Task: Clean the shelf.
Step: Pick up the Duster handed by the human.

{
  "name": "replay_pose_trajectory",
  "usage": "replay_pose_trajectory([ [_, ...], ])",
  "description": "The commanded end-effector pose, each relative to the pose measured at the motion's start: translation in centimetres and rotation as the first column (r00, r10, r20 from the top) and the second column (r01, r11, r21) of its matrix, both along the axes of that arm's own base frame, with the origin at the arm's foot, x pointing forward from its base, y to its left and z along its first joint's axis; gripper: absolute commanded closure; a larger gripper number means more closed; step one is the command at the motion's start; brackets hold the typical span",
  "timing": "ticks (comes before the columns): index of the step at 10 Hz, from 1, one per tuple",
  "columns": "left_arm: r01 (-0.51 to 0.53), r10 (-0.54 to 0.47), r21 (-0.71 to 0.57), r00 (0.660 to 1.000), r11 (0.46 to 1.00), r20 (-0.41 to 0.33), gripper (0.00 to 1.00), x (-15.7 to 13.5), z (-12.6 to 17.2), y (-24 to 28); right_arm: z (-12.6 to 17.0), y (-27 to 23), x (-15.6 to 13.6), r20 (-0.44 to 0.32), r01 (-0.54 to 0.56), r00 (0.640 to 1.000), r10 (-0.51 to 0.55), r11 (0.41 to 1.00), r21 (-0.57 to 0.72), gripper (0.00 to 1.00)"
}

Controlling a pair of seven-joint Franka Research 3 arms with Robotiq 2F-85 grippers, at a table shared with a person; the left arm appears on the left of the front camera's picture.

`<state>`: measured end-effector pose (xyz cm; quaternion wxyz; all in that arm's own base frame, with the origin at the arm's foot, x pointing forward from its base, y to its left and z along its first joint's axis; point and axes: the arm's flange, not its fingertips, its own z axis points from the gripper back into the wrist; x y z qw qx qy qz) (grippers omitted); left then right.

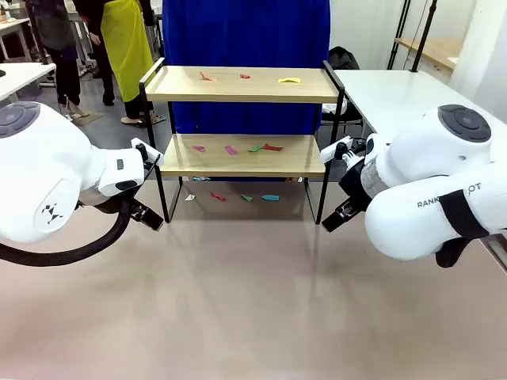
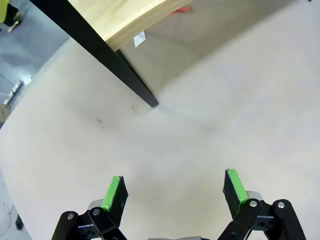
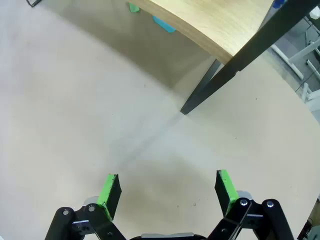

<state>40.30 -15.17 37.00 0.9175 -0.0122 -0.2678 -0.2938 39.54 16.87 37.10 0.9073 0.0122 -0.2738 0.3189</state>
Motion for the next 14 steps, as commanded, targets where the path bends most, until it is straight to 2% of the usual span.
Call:
replay_pose_trajectory([
  [1,0.000,0.000,0.000,1.000,1.000,0.000,0.00,0.0,0.0,0.0,0.0,0.0,0.0,0.000,0.000,1.000,0.000,1.000,0.000,0.00],
  [9,0.001,-0.001,0.000,1.000,1.000,0.000,0.00,0.0,0.0,-0.1,0.0,0.0,0.0,0.000,0.000,1.000,0.000,1.000,0.000,0.00],
  [10,0.085,-0.085,-0.029,0.996,0.996,-0.005,0.00,-0.8,1.8,-0.1,0.0,0.0,0.0,0.000,0.000,1.000,0.000,1.000,-0.001,0.00],
  [12,0.159,-0.159,-0.104,0.987,0.982,0.009,0.00,-1.4,7.4,1.7,5.9,-2.8,1.0,0.049,0.012,0.999,-0.017,0.994,0.104,0.00],
  [14,0.222,-0.217,-0.152,0.975,0.963,0.049,0.00,-1.0,11.8,6.0,9.3,-6.8,1.5,0.077,0.008,0.997,-0.024,0.978,0.207,0.00],
])
